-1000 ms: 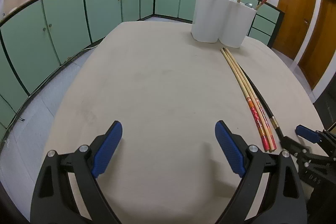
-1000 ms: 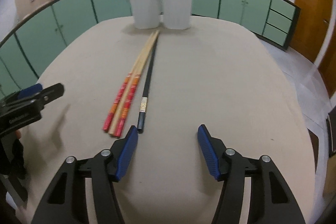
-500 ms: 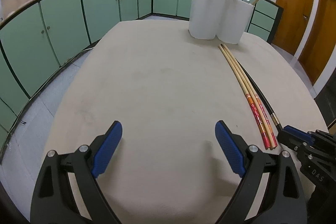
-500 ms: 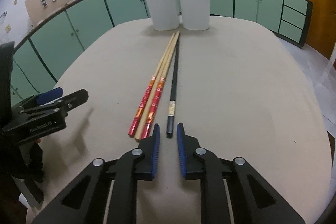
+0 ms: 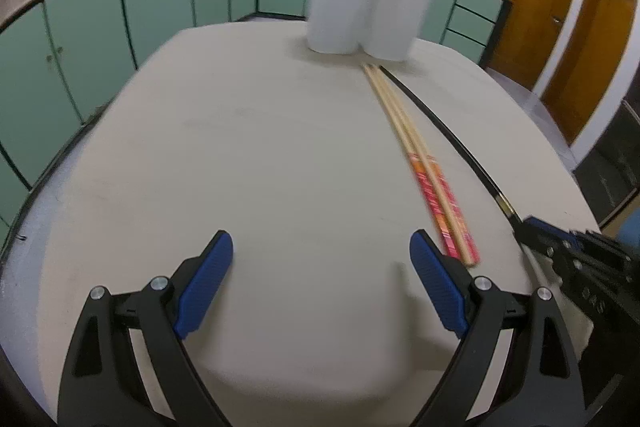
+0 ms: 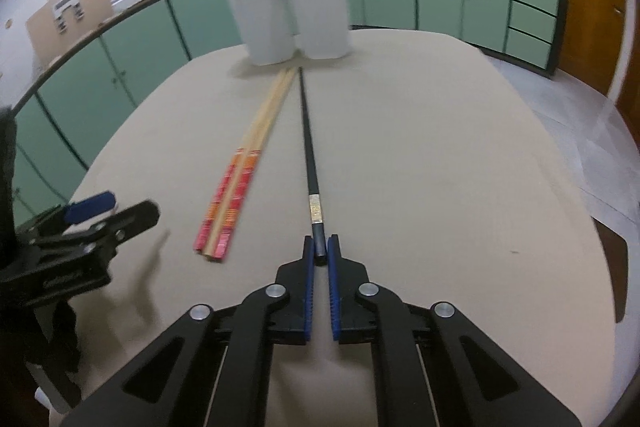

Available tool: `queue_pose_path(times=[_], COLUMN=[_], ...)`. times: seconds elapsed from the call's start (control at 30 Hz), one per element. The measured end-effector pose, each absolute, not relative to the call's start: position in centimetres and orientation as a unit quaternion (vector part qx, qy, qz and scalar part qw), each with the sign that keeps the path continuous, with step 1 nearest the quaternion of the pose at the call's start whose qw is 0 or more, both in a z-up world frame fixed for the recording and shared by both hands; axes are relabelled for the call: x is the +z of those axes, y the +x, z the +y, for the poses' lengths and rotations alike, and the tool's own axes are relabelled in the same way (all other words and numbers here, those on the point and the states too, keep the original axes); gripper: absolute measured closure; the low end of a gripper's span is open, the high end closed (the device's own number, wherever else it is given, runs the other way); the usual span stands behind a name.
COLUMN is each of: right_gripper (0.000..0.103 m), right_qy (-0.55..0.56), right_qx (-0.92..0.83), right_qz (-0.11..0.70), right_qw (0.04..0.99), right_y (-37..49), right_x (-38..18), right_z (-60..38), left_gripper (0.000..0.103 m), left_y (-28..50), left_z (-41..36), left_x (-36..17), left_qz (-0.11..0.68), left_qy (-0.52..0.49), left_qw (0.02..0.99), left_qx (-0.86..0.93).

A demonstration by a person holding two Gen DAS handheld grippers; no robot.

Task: Organize utensils
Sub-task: 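Grasp a red-patterned chopstick with the left tool while the right tool holds the black one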

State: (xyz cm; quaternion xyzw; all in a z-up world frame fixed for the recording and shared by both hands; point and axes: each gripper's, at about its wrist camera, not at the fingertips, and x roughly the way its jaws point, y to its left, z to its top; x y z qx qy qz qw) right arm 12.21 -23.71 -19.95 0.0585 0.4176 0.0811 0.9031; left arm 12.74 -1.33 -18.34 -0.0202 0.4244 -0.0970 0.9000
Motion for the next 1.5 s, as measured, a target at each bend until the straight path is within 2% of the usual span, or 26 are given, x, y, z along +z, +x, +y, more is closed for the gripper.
queue_pose_path(times=[0.63,0.73,0.83,1.0,1.03,1.33,1.5], right_gripper=[0.096,0.096,0.095,0.072,0.07,0.072,0.078], right_qy=[0.059,0.06,0.046,0.028,0.025,0.029,0.04], right_qx=[0.068,0.075,0.086,0.119,0.124,0.121,0.119], right_qz=[0.415,0.416,0.416,0.413,0.412,0.413,0.414], right_qw=[0.905,0.904,0.904,0.903,0.902,0.902,0.902], right_y=[12.4,12.4,12.1,11.2,11.1,11.2,11.8], right_x=[-20.1,-20.1,-20.0,-19.9,-19.9,-19.8,-19.9], right_z=[-26.0,-26.0,-25.7,-25.5,-25.4,-25.6,-25.9], left_gripper=[0.013,0.014,0.019,0.02,0.02,0.021,0.031], left_y=[12.8,13.1,13.0,12.5,12.3,12.3,12.6], left_z=[-6.1,-5.6,-4.8,-3.5,-3.3,-4.3,-4.4], left_x=[-19.1,-19.1,-18.9,-18.7,-18.6,-18.7,-18.8], left_qz=[0.442,0.443,0.439,0.436,0.436,0.436,0.434], left_qy=[0.022,0.012,0.008,0.006,0.006,0.019,0.016], left_qw=[0.89,0.891,0.894,0.895,0.895,0.894,0.895], left_qx=[-0.108,-0.098,-0.093,-0.094,-0.095,-0.103,-0.103])
